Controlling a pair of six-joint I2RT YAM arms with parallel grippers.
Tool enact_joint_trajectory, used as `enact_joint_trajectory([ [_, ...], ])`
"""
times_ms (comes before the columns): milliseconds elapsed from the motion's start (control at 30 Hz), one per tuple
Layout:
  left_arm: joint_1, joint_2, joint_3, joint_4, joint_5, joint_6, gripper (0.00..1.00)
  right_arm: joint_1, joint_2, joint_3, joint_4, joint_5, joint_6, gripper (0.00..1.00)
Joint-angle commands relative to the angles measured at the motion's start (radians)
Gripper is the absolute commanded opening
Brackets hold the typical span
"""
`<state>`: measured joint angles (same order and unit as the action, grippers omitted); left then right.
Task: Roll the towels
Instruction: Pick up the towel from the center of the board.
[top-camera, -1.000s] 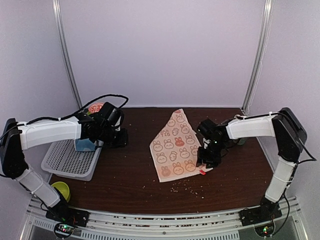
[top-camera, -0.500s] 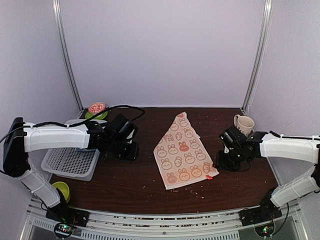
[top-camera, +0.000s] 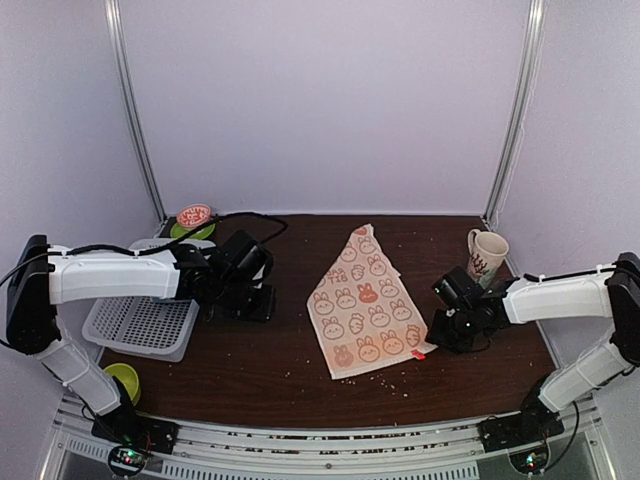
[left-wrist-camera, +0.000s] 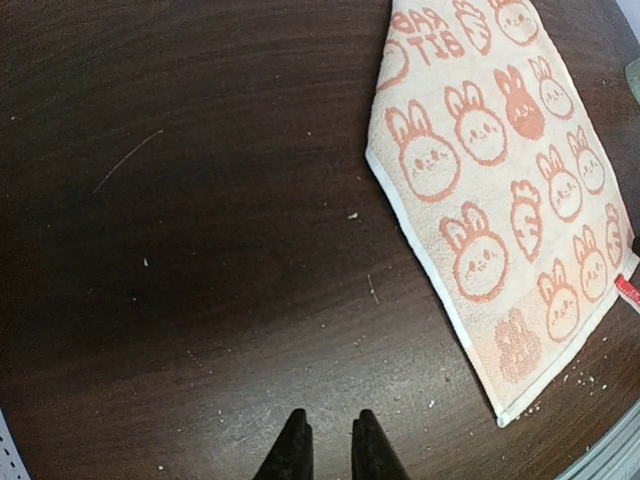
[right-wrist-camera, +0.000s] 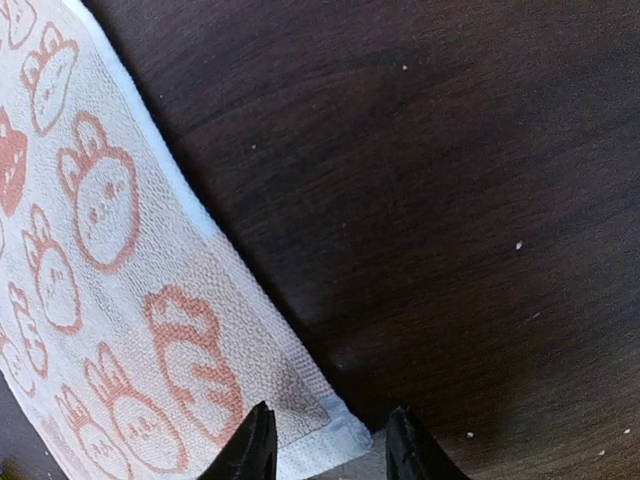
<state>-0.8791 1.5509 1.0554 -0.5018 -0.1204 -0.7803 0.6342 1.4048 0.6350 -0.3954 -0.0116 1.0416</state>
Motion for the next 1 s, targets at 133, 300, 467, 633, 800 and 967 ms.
enact_joint_trajectory([
  [133, -0.006, -0.004, 0.007, 0.008, -0.051, 0.023, 0.16, 0.033, 0.058, 0.025, -0.160, 0.046, -0.035, 0.22],
  [300, -0.006, -0.012, 0.027, 0.003, -0.062, 0.038, 0.15, 0.062, 0.054, 0.039, -0.203, 0.023, -0.058, 0.00],
  [467, -0.006, -0.057, 0.061, -0.039, -0.114, 0.053, 0.15, 0.062, -0.036, 0.243, -0.184, 0.008, -0.208, 0.00],
  [633, -0.006, -0.166, 0.090, -0.101, -0.220, 0.038, 0.15, 0.136, 0.072, 0.739, -0.368, -0.069, -0.441, 0.00],
  [800, -0.005, -0.313, 0.072, -0.138, -0.343, -0.013, 0.15, 0.261, 0.155, 1.144, -0.471, -0.253, -0.570, 0.00],
  [967, -0.004, -0.472, 0.012, -0.137, -0.460, -0.060, 0.16, 0.384, 0.069, 1.217, -0.468, -0.383, -0.644, 0.00],
])
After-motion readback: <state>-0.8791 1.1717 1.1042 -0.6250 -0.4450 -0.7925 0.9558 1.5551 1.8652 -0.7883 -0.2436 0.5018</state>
